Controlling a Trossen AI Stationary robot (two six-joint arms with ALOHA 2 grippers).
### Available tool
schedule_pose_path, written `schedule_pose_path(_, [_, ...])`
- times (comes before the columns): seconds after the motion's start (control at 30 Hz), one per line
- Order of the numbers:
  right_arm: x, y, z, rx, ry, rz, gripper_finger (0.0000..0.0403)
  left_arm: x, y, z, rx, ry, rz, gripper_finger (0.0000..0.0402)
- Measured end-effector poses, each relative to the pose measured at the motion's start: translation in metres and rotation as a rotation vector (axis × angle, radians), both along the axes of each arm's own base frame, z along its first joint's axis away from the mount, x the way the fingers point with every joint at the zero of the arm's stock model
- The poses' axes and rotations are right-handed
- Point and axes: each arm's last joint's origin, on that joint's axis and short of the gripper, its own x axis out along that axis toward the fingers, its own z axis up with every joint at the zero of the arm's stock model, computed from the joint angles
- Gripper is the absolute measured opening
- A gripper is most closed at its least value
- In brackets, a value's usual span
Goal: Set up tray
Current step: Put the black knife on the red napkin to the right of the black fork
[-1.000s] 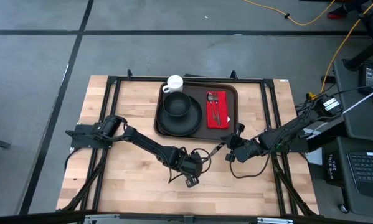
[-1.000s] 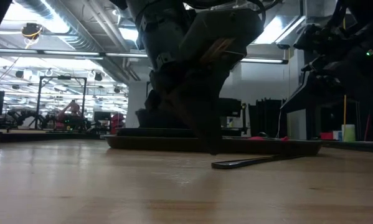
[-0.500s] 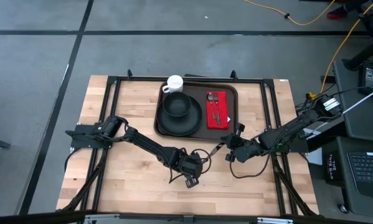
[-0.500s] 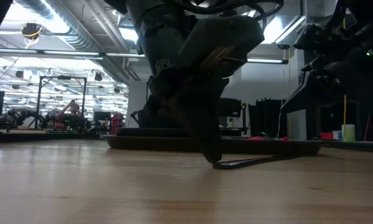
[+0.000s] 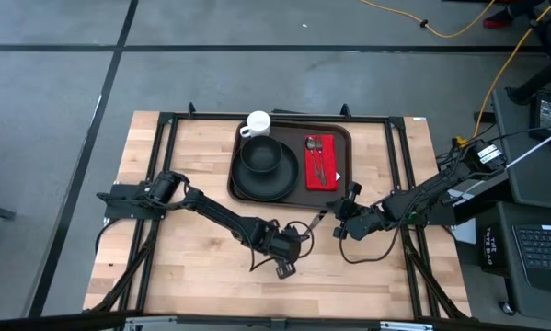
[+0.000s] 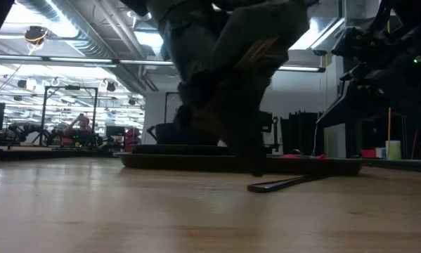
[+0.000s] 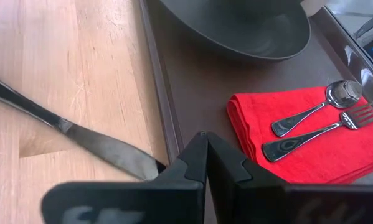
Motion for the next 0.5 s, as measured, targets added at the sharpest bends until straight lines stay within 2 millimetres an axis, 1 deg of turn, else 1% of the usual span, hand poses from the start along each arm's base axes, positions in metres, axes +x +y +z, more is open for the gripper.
schedule_pose_path(0.07, [0.0,0.0,0.0,0.0,0.0,0.0,0.0012,0.0014,-0.0015,0.0012,0.0,-0.021,-0.011,0.0003])
schedule_pose_path(0.5, [0.0,0.0,0.0,0.0,0.0,0.0,0.0012,0.0005,-0.0021,-0.0004,0.003,-0.01,-0.012,0.0002])
